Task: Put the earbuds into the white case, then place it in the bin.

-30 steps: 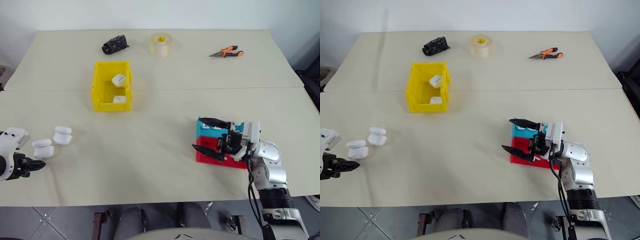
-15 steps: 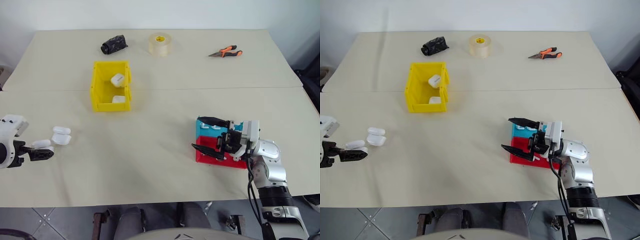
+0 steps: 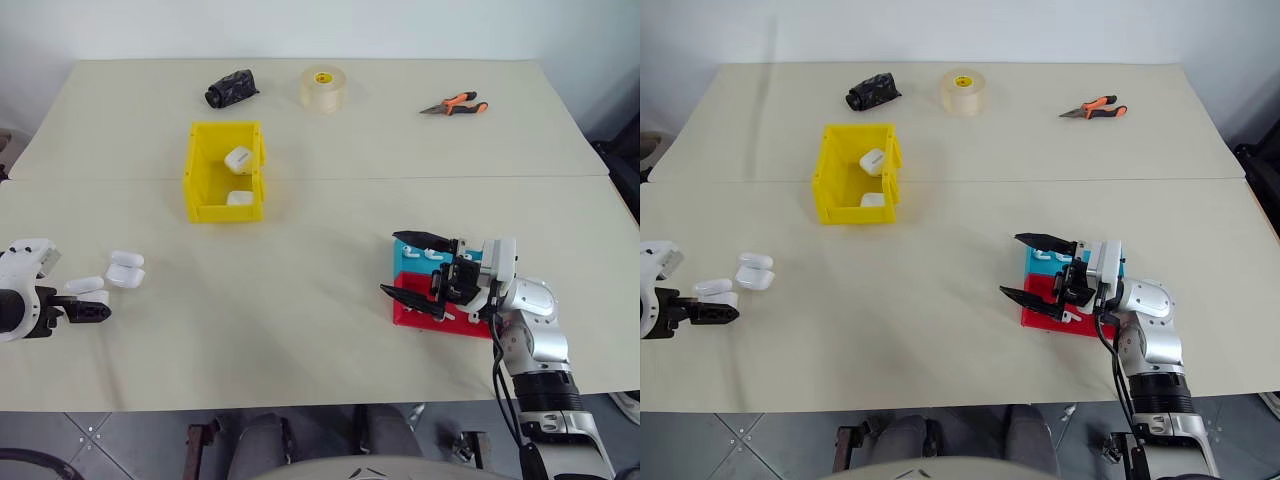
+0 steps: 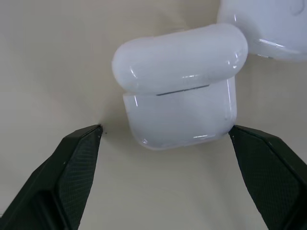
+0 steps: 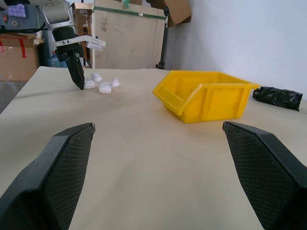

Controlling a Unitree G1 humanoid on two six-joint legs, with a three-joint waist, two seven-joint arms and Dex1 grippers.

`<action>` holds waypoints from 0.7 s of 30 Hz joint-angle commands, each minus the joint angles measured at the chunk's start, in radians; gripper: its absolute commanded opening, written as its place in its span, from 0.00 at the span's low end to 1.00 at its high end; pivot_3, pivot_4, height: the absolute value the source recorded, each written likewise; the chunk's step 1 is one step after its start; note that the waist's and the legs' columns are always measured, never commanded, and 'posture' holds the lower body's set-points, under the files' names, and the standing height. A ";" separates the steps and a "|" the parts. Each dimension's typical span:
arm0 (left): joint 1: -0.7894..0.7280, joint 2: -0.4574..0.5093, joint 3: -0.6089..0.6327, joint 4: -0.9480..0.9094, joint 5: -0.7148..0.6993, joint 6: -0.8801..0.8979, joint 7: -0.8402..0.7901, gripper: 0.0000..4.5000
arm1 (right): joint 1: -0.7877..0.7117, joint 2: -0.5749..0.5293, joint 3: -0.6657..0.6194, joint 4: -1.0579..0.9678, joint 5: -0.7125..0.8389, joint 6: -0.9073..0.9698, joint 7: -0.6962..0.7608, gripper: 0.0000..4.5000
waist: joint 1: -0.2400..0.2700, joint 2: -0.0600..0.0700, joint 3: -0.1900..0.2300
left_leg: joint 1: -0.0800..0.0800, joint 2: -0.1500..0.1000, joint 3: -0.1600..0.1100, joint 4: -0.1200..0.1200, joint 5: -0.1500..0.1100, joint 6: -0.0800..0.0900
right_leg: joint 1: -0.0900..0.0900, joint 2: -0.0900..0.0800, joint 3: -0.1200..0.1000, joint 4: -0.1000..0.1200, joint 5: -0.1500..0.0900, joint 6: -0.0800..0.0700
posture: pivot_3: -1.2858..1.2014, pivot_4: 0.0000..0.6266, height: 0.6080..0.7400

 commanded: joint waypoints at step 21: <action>0.012 -0.049 0.066 -0.012 -0.009 0.061 0.096 0.60 | 0.012 0.033 0.006 -0.037 -0.004 -0.023 -0.026 1.00 | 0.000 0.000 0.000 | 0.001 0.000 0.000 0.000 0.000 0.000 | 0.000 -0.001 0.000 0.001 0.000 0.000 | 0.52 0.24 1.00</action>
